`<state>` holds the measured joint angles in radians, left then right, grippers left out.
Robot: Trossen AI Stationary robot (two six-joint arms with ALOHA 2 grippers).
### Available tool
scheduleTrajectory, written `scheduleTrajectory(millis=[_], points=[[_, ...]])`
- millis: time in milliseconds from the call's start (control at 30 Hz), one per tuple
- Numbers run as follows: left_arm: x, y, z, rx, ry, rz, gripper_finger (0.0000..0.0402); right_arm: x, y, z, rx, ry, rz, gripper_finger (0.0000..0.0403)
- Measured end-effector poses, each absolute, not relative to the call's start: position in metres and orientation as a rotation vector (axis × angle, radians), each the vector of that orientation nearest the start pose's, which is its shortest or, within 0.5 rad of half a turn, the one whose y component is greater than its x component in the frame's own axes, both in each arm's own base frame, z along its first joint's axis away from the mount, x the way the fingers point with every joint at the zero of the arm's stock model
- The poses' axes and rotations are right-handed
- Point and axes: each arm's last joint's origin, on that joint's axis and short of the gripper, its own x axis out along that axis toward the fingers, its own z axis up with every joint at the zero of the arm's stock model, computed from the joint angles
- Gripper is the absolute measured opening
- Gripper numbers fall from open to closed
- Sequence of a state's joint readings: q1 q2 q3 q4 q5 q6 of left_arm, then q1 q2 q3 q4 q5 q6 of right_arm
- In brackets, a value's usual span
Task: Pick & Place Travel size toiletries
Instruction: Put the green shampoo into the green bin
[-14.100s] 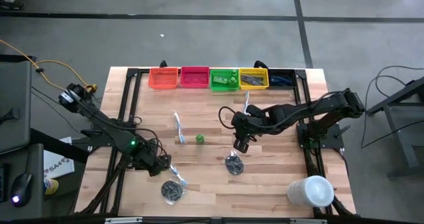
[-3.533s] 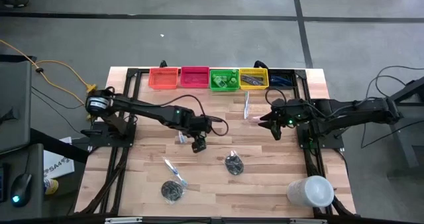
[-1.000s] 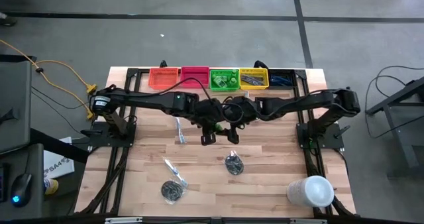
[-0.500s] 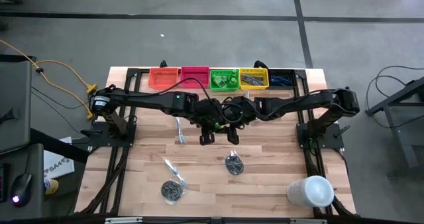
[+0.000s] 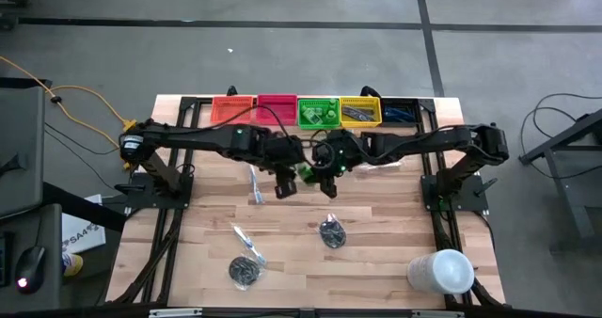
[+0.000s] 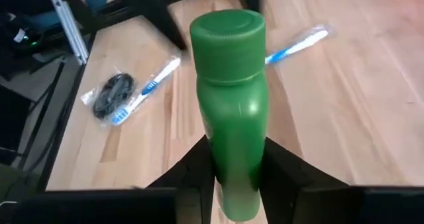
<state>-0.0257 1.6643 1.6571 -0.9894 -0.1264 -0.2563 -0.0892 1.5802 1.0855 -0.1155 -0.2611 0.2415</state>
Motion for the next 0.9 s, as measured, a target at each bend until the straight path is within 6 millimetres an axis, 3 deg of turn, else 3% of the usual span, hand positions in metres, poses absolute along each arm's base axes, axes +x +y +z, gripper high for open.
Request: scheduleTrajectory(millis=[233, 433, 667, 900], points=[[0.309, -0.002, 0.359, -0.188, 1.040, 0.339, 0.0148, 0.338, -0.046, 0.261, 0.375, 0.626, -0.006, 0.0079], [0.278, -0.002, 0.371, -0.188, 0.920, 0.430, 0.0149, 0.339, -0.071, 0.302, 0.317, 0.586, -0.107, 0.0079], [0.234, 0.000, 0.358, -0.273, 0.716, 0.440, 0.0149, 0.333, -0.111, 0.322, 0.314, 0.529, -0.300, 0.0079], [0.202, 0.001, 0.334, -0.355, 0.433, 0.363, 0.0149, 0.326, -0.144, 0.321, 0.323, 0.489, -0.443, 0.0080]])
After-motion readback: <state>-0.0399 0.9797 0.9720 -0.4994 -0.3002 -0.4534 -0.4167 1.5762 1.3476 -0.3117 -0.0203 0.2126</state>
